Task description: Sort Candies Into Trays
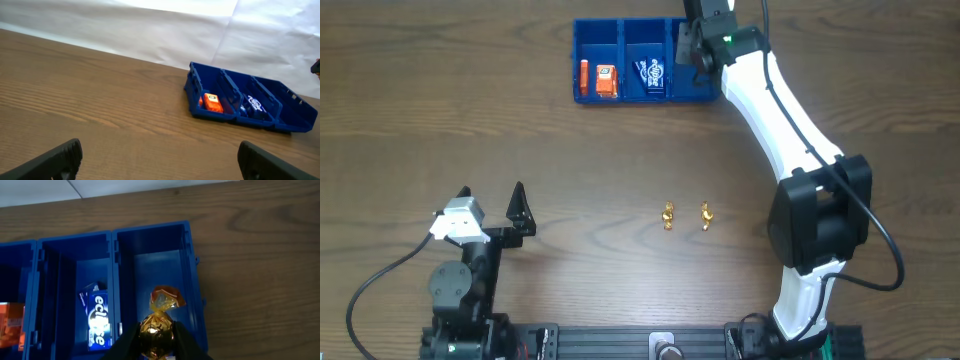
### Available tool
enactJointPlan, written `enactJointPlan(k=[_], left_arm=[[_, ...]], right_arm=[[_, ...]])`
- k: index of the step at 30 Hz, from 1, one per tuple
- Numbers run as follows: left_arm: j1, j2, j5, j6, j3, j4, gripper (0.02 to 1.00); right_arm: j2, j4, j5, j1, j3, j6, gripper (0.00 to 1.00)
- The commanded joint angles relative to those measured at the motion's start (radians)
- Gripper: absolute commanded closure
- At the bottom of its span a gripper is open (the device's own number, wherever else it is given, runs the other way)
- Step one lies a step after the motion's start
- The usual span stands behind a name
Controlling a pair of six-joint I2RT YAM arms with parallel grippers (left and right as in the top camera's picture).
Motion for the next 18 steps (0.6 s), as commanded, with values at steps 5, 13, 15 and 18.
enactJointPlan(k=[5,13,15,18], left_arm=[[0.004,-0.006,0.01,0.018,-0.015,-0.041,0.02],[0.004,-0.006,0.01,0.018,-0.015,-0.041,0.02],[0.004,-0.006,0.01,0.018,-0.015,-0.041,0.02],[0.004,-0.006,0.01,0.018,-0.015,-0.041,0.02]], right_arm=[[0.048,0.025,-0.004,-0.006,-0.003,-0.032,0.522],[-0.083,-0.2,-0.036,0.094,-0.034,0.003,0.467],[-0.126,-0.224,-0.067,0.126,-0.097,0.012,0.459],[-0.192,-0.243,-0.179,0.176,-0.274,0.063,0.457]])
